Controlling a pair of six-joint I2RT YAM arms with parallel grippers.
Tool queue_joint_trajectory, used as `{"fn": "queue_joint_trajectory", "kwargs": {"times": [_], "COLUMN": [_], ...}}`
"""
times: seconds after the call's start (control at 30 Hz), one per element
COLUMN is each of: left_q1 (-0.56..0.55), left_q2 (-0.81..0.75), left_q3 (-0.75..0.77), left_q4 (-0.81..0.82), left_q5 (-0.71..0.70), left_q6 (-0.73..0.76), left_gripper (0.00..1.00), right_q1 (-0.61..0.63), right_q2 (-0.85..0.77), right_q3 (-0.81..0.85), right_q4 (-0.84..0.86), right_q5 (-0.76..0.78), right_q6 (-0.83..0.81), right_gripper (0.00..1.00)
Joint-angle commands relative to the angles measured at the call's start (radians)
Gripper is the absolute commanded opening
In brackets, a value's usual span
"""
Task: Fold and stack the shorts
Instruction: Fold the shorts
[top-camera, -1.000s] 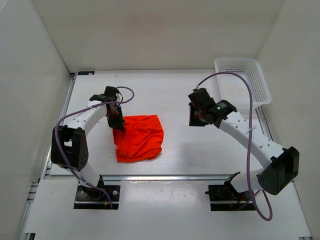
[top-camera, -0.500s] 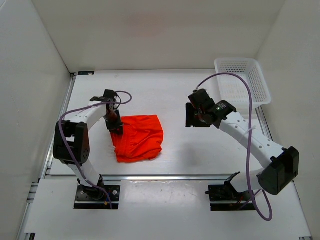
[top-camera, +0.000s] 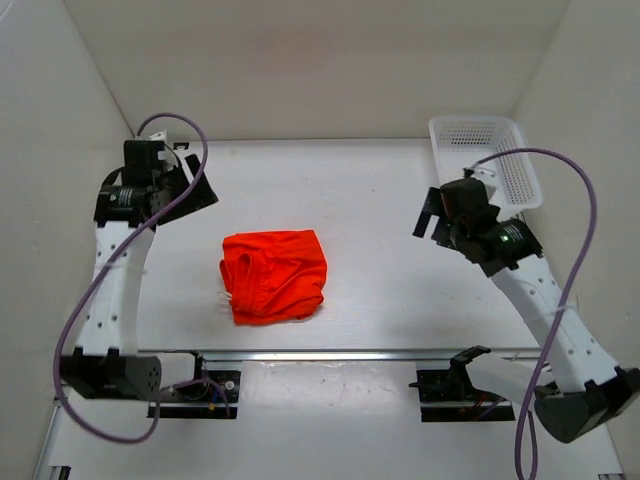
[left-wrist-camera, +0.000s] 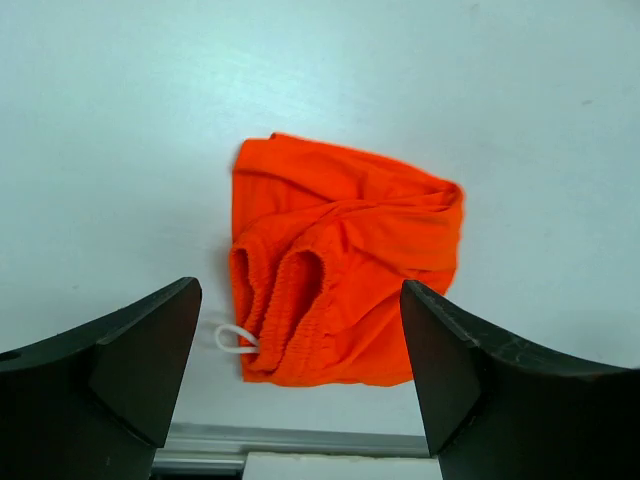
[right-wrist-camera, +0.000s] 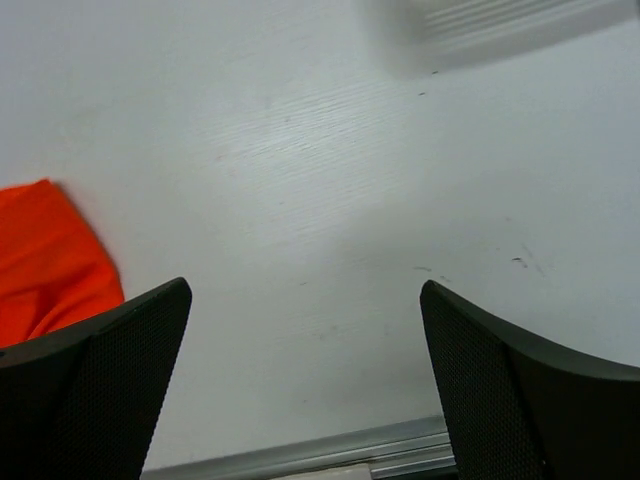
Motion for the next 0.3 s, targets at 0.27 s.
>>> {"fn": "queue_joint_trajectory", "kwargs": {"times": [0.27], "left_q1": [-0.002], "left_q2": [-0.286], "left_q3": [-0.153], "left_q4": [0.077], "left_q5": [0.070], "left_q6": [-0.047], "left_gripper": [0.93], "right_q1": [-0.127], "right_q2": [-0.100], "right_q3": [-0.054], "right_q4": [-0.061], "right_q5": [0.215], "right_q6": [-0.009], "right_gripper": [1.00]}}
